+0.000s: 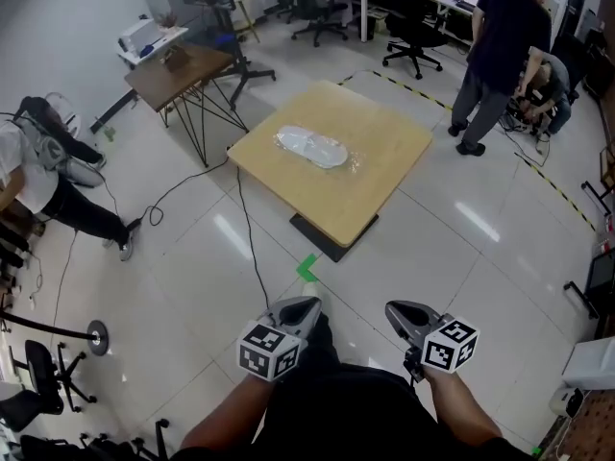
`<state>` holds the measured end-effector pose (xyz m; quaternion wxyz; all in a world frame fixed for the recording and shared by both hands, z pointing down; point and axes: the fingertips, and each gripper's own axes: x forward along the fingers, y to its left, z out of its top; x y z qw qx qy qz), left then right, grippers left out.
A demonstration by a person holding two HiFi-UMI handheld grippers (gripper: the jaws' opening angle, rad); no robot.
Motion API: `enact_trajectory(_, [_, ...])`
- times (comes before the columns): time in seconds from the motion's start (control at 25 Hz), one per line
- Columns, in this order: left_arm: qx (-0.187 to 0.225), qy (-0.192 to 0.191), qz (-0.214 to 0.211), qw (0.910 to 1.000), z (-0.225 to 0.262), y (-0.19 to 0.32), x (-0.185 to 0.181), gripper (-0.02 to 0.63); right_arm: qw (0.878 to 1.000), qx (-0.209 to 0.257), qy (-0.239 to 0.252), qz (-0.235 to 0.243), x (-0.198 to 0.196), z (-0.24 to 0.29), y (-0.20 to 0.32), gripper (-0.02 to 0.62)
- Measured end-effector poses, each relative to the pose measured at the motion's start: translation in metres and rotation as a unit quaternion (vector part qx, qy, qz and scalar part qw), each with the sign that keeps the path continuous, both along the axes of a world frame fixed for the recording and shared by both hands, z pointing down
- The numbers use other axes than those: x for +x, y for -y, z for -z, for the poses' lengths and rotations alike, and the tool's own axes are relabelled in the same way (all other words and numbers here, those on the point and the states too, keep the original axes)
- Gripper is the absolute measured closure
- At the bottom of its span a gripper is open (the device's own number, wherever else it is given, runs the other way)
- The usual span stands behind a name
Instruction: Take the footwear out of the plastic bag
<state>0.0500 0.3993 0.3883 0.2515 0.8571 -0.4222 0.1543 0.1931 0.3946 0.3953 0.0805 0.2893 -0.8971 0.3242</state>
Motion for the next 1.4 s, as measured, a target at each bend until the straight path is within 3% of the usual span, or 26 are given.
enact_trajectory(0.24, [-0.009,-0.008,-0.007,0.9999,-0.013,0.087,-0.028,0.598,1.0,-0.018,-0.018,-0.014,-0.021,-0.012,0.075,0.593])
enact_trajectory(0.48, [-0.008,0.002,-0.044,0.999,-0.018,0.196,-0.064,0.598,0.997,-0.033,-0.039,-0.05,-0.054,-0.016,0.174,0.593])
enact_trajectory(0.76, [0.03,0.025,-0.072,0.9966,-0.024,0.324,-0.118,0.598,0.991,-0.058,-0.057,-0.109,-0.076,-0.035,0.265,0.592])
enact_trajectory(1.04, [0.0,0.052,-0.05,0.9974,-0.06,0.405,-0.173,0.598,0.986,-0.081,-0.079,-0.126,-0.089,-0.049,0.309,0.592])
enact_trajectory(1.24, [0.009,0.111,-0.074,0.991,-0.091,0.447,-0.182,0.596,0.984,-0.088,-0.097,-0.121,-0.091,-0.06,0.329,0.594])
enact_trajectory(1.32, [0.022,0.139,-0.09,0.986,-0.1,0.47,-0.182,0.537,0.984,-0.089,-0.103,-0.117,-0.091,-0.064,0.334,0.592])
enact_trajectory(1.4, [0.039,0.173,-0.113,0.9777,-0.106,0.494,-0.177,0.535,0.983,-0.094,-0.1,-0.119,-0.09,-0.069,0.34,0.592])
